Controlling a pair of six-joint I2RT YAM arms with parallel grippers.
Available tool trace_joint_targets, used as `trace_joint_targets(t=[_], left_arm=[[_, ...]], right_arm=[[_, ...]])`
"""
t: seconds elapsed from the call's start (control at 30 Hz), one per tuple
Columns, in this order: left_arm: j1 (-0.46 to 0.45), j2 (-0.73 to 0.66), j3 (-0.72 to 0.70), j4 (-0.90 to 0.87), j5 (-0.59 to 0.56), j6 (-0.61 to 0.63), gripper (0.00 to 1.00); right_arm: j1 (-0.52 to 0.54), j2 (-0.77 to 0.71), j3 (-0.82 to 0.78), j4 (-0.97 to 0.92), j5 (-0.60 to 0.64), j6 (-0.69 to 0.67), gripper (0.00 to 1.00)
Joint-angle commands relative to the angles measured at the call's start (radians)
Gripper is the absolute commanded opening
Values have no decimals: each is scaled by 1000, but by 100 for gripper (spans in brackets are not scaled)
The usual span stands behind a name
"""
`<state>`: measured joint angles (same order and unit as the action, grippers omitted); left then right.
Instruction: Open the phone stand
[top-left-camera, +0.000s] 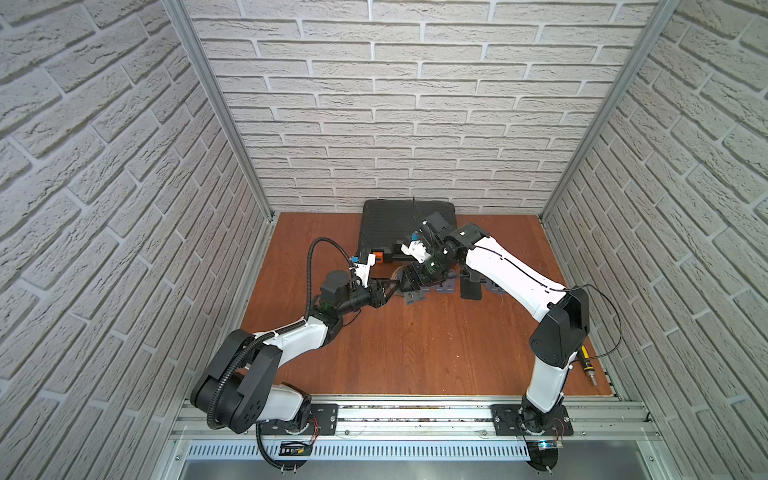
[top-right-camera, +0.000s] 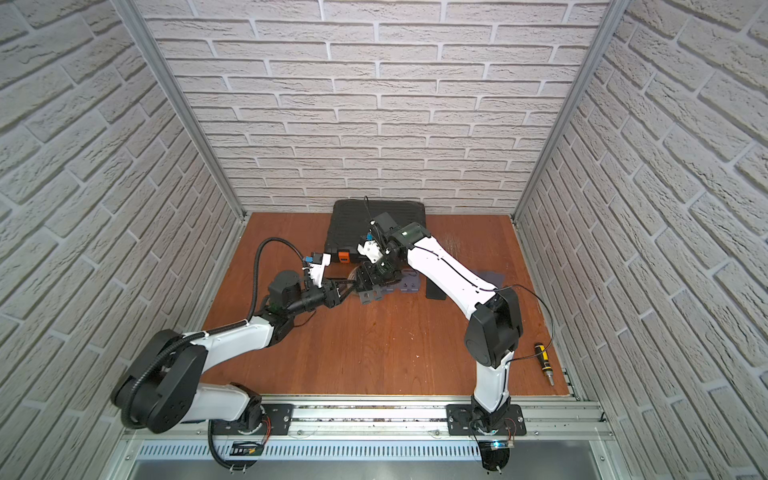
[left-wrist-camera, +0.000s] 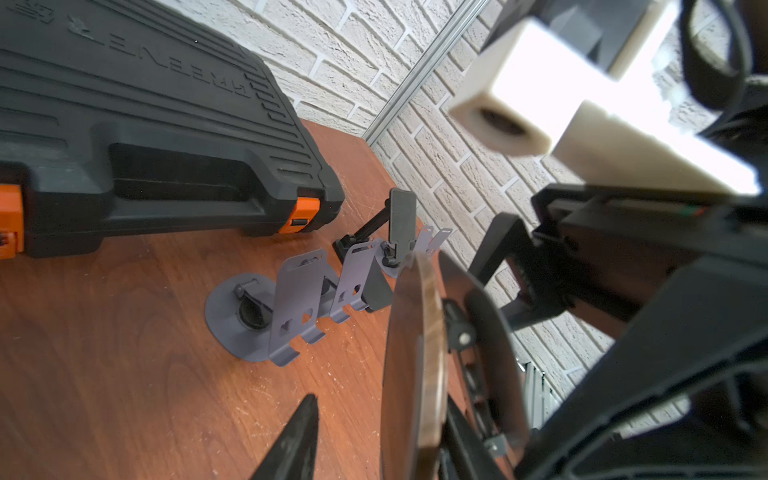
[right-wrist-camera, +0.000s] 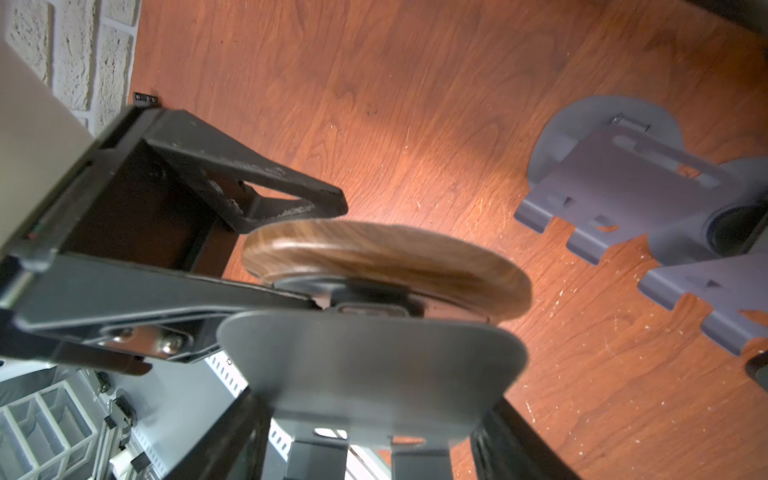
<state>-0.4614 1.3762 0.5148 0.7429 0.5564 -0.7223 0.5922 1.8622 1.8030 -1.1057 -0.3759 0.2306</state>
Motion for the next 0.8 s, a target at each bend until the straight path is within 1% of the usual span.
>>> trace_joint_targets(t=[0.0, 0.3, 0.5, 0.6, 0.77], left_arm=[[0, 14, 17, 94, 23, -3, 46], [-1, 22, 22, 73, 68, -3, 46], [1, 6, 21, 32, 54, -6, 46], [16, -18, 13, 3, 37, -9, 47], [70, -80, -3, -37, 27, -23, 49]], right_arm=[[26, -30, 38, -17, -106, -19, 6], [25, -32, 56, -21, -96, -17, 6], [24, -29, 67, -17, -83, -5, 6], [24, -24, 71, -20, -76, -4, 6], [24, -14, 77, -25, -72, -4, 6]])
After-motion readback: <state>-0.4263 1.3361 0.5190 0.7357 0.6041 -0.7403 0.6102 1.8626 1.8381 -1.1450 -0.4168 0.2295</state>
